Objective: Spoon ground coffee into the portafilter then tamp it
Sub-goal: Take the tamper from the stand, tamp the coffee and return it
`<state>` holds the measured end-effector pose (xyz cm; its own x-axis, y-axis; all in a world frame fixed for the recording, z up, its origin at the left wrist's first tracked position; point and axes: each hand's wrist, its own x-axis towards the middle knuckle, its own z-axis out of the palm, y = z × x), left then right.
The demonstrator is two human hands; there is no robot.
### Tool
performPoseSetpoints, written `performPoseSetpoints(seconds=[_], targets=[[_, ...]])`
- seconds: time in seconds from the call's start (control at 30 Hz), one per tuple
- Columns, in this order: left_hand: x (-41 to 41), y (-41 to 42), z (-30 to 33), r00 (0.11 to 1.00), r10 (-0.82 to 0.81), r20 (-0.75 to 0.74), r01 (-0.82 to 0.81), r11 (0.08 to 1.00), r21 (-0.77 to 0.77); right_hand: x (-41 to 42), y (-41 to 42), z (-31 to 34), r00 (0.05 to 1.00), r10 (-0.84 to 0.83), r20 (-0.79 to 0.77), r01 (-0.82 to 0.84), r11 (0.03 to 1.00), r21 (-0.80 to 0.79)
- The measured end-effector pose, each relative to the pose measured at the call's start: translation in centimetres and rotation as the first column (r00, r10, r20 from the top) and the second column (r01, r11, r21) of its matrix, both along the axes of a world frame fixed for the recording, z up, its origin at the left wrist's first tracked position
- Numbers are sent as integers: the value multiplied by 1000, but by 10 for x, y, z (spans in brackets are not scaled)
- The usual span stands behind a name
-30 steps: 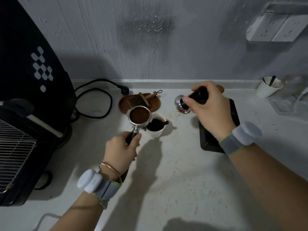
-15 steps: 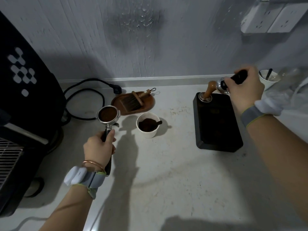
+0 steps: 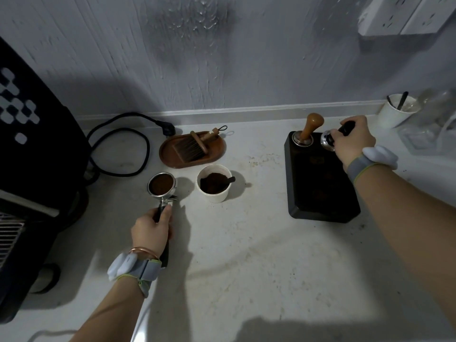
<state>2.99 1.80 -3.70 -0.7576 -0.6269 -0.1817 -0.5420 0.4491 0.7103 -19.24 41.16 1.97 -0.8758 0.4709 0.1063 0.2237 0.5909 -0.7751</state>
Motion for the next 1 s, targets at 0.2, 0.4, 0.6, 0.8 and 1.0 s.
performPoseSetpoints(seconds=[0.2, 0.4, 0.6, 0.8, 1.0], targets=[[-5, 2, -8, 1000, -5, 7, 5, 1000, -28, -14, 0, -7, 997, 15, 75, -15, 1000, 2], [-6, 6, -13, 999, -42, 3, 42, 997, -69, -23, -1, -13, 993, 13, 115, -20, 998, 65], [-7, 7, -16, 996, -89, 13, 90, 989, -120, -31, -4, -14, 988, 59, 140, -76, 990, 121], [-7, 8, -17, 996, -87, 21, 90, 984, -156, -31, 1, -15, 973, 119, 199, -154, 973, 173], [-7, 6, -15, 993, -101, 61, 109, 983, -147, -17, 11, -11, 958, 191, 213, -232, 954, 188]])
